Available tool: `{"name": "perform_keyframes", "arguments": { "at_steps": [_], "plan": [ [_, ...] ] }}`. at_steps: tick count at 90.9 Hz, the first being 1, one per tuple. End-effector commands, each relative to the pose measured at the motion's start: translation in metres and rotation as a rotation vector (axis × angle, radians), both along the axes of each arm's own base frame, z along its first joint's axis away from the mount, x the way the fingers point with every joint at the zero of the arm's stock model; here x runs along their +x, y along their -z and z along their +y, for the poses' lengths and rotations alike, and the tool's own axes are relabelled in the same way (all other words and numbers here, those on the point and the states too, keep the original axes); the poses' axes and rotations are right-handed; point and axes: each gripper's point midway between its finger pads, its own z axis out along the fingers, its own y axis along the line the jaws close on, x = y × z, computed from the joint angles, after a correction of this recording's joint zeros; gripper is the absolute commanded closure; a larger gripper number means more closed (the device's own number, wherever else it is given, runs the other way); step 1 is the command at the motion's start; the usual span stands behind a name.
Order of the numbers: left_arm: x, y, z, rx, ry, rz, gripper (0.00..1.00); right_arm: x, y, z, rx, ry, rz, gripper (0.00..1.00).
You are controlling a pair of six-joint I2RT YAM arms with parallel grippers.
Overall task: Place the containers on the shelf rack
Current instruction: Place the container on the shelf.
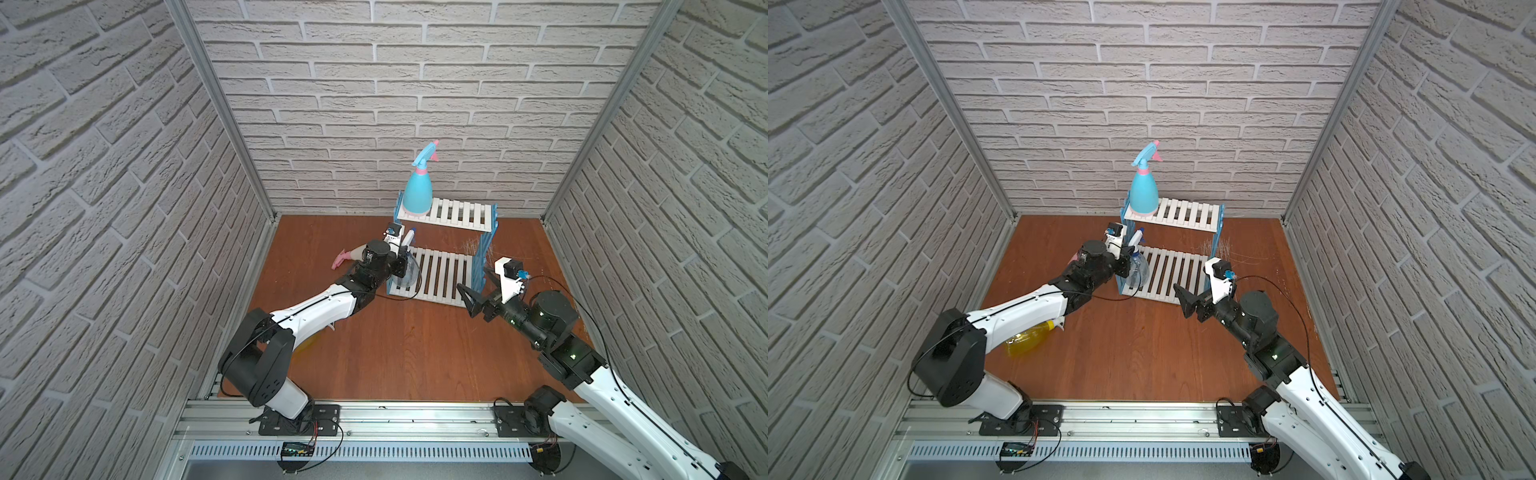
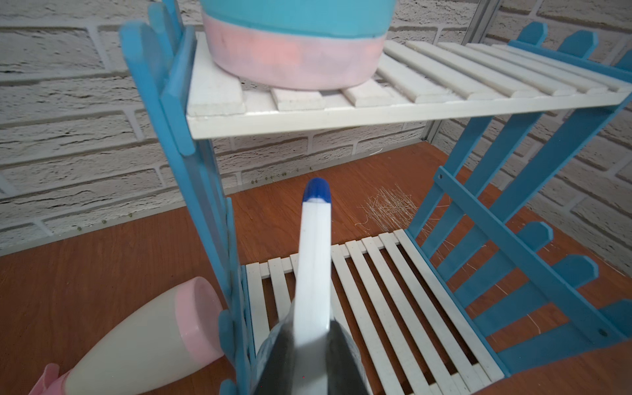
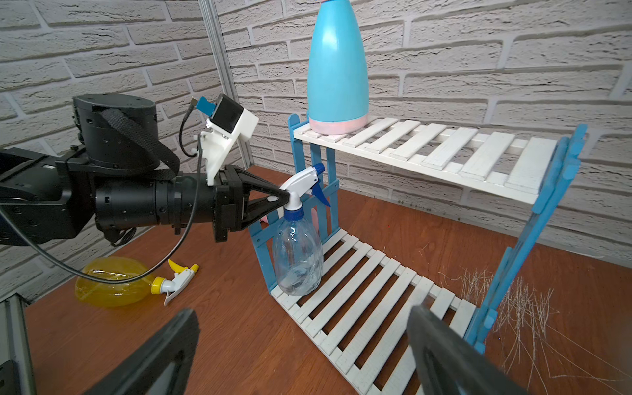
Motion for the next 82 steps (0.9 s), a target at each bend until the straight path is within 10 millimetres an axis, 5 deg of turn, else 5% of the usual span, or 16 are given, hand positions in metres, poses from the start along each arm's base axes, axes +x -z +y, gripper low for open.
{"name": "perform_keyframes", "arguments": {
  "at_steps": [1,82],
  "plan": [
    [0.016,-0.033,-0.008,-0.037,0.009,-0.111,1.0,0.001,-0.009,-0.004,0.022,0.021,-0.044,0.0],
    [0.046,0.005,-0.034,0.027,0.007,-0.103,1.0,-0.004,-0.002,-0.019,-0.011,0.074,-0.066,0.01]
  ]
}}
